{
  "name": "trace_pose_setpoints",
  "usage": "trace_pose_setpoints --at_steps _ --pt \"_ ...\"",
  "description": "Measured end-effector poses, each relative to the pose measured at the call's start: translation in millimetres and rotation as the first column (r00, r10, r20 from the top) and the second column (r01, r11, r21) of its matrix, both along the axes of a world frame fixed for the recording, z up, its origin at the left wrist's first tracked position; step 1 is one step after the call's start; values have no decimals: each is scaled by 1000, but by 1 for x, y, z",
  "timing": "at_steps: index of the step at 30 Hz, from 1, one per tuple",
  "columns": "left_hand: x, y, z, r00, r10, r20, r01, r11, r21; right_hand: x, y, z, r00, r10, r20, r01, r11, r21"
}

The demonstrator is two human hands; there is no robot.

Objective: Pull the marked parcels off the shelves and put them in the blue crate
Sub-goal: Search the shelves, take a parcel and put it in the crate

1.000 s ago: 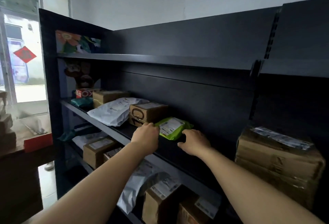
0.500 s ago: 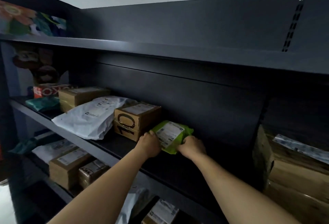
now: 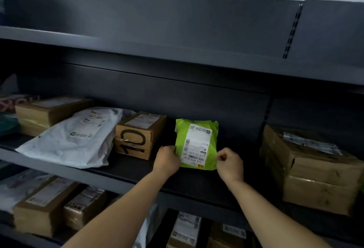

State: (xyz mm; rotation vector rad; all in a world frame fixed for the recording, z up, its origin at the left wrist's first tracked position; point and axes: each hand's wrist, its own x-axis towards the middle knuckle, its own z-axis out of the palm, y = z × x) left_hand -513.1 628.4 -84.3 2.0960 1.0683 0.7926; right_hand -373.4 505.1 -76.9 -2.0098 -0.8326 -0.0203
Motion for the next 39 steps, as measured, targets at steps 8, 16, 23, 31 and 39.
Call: trace_pose_setpoints --at_steps 8,16,23,31,39 --pt "24 -16 5 996 -85 -4 85 995 59 24 -21 2 996 -77 53 79 996 -34" --pt "-3 -21 42 988 -134 -76 151 937 314 21 7 18 974 -17 226 54 986 -159" --pt "-71 43 93 987 138 -79 -65 803 593 -60 76 52 944 328 26 -327 944 -29" --pt "-116 112 84 920 179 -350 -79 956 282 -121 119 58 882 324 -344 -351 936 -19" --pt "-131 109 79 994 15 -104 -11 999 43 -149 111 52 865 225 -449 -178 973 144"
